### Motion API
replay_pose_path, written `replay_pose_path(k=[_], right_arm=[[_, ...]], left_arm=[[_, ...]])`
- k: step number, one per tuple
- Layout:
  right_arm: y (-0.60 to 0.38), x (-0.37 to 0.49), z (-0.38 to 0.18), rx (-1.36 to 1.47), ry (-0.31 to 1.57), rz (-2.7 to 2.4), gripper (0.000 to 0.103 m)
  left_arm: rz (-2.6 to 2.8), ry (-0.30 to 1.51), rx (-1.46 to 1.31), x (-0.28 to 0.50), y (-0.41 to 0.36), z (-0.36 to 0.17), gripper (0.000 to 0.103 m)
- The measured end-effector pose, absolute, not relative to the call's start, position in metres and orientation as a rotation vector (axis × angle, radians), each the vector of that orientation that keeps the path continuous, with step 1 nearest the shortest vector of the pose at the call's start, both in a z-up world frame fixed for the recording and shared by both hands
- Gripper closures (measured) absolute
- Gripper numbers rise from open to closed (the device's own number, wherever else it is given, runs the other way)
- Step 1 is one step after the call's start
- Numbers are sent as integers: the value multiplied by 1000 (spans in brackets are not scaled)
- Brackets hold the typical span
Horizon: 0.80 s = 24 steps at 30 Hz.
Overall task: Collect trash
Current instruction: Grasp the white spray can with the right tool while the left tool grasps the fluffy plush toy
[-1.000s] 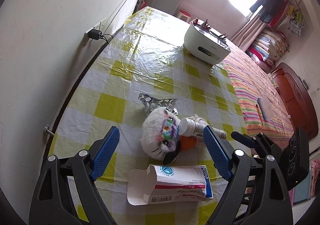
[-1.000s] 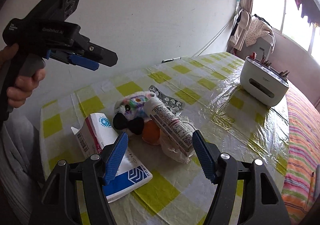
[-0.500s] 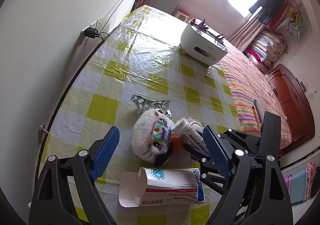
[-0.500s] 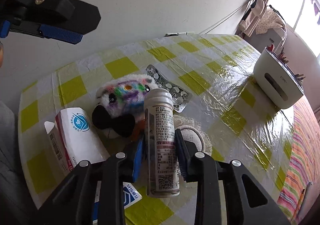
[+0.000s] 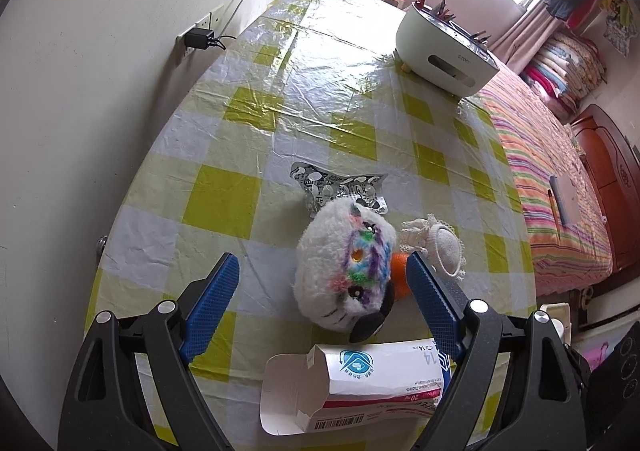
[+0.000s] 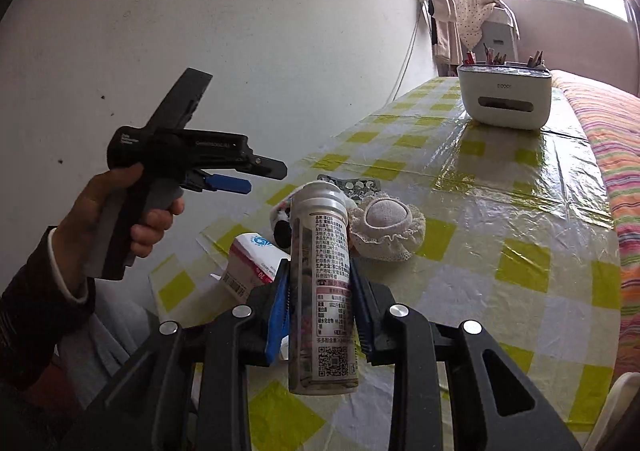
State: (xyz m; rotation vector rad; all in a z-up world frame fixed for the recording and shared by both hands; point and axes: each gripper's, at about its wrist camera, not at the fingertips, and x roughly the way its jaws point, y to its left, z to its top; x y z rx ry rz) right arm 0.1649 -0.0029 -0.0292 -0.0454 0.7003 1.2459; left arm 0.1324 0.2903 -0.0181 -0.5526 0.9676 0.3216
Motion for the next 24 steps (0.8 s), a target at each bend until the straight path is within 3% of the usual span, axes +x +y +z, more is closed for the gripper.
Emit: replay_pose_path(k=[11, 13, 16, 17, 24], right_arm=[[-32, 129, -19, 62, 620, 1327, 74], [-37, 125, -19, 80, 612, 1330, 74], [-44, 124, -17, 121, 606, 1336, 74], [-47, 123, -17, 131, 599, 1333, 74], [-68, 130, -11, 211, 573, 1290, 74]], left_arm=[[298, 1046, -491, 163, 273, -42, 21], [301, 1059, -483, 166, 272, -48, 28], [295, 1090, -471, 171, 271, -57, 32], [295, 1101, -463, 173, 270, -60, 42], [307, 1089, -463, 170, 270, -55, 54]])
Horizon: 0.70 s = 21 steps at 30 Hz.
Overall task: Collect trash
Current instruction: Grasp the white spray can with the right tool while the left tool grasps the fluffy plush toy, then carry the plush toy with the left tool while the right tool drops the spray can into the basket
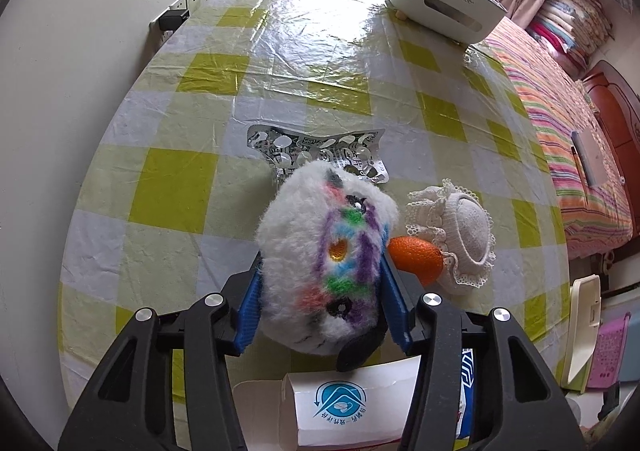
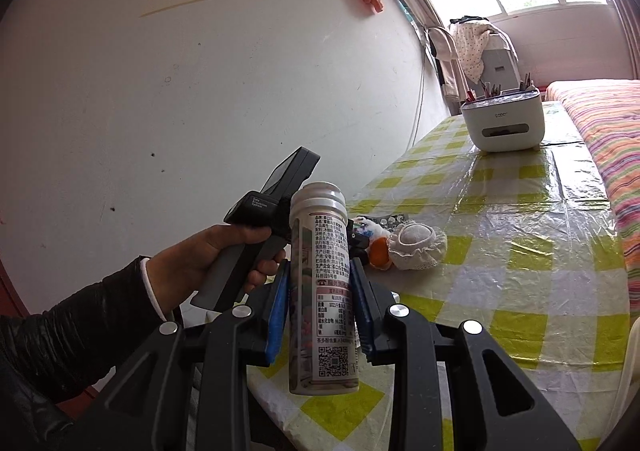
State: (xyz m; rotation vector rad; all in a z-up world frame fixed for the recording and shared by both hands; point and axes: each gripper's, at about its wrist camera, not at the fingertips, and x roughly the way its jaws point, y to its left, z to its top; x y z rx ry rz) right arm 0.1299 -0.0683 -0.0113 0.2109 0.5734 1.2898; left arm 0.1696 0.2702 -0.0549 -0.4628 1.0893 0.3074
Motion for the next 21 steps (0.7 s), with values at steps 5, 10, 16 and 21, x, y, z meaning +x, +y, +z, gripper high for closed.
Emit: replay_pose_path(k=[5, 10, 16, 21], right_arm=[[-87, 139, -10, 273, 551, 1229, 74], [-101, 147, -12, 327, 546, 1164, 74], [-113, 154, -17, 356, 546, 1095, 74], [-123, 156, -16, 368, 519, 1055, 74]], left_arm=[[324, 998, -465, 162, 269, -34, 57], [320, 913, -458, 155, 260, -12, 57], [274, 852, -416, 152, 232, 5, 57], [207, 822, -382, 152, 199, 11, 57]])
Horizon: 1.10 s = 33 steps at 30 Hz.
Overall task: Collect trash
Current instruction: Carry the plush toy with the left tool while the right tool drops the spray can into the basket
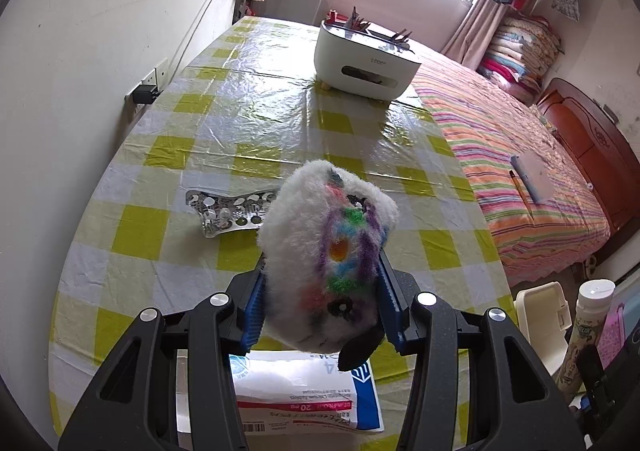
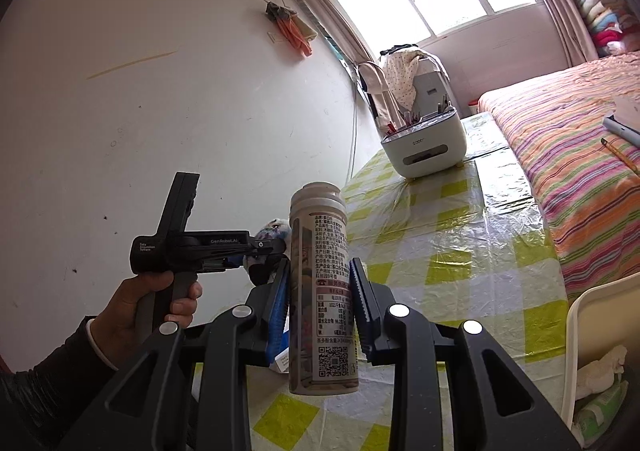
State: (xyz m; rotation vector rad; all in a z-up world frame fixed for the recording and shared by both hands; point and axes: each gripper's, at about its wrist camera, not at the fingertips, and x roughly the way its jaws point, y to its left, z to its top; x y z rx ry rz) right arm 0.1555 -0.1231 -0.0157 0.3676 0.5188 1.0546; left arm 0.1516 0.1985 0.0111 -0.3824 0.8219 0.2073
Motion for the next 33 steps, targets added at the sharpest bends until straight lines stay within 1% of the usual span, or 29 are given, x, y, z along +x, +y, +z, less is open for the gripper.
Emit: replay_pose_path(k=[21, 29, 33], right_arm=[[-194, 176, -27, 493, 470, 853, 74], [-223, 185, -34, 572, 472, 776, 74], [-233, 186, -35, 590, 464, 739, 74]], left_arm=[[-3, 806, -254, 176, 77, 17, 56], [-46, 761, -217, 171, 46, 19, 56], [-57, 772, -216, 172, 39, 13, 56]])
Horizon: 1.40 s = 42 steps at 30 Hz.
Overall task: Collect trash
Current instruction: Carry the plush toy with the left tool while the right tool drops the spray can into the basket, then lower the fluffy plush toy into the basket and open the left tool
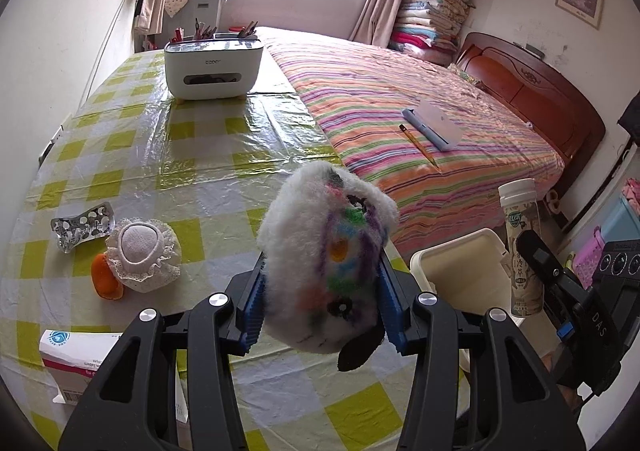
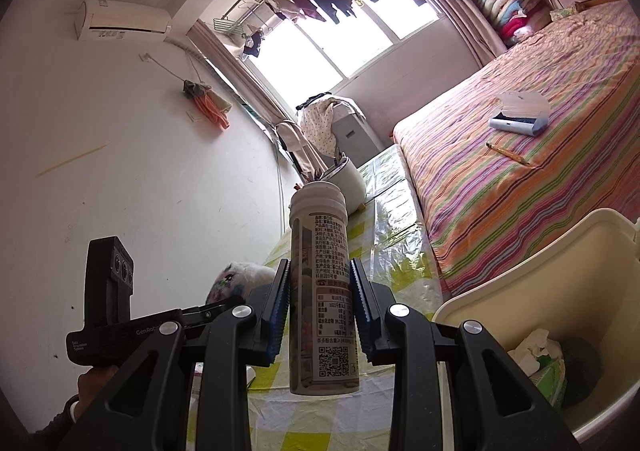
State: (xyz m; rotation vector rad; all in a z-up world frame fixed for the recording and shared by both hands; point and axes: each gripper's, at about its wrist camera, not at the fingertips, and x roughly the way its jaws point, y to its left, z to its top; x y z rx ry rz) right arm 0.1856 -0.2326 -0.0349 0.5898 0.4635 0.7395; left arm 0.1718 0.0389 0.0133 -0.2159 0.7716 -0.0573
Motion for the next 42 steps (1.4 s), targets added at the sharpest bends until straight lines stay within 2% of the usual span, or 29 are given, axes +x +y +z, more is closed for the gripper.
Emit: replay_pose_path(k=[31, 42], right_arm=[[-289, 205, -67, 684, 553, 458, 74], [-292, 205, -68, 630, 555, 356, 73]], left_arm=[[-156, 811, -147, 166, -9, -4, 56], [-168, 834, -136, 166, -15, -11, 56]])
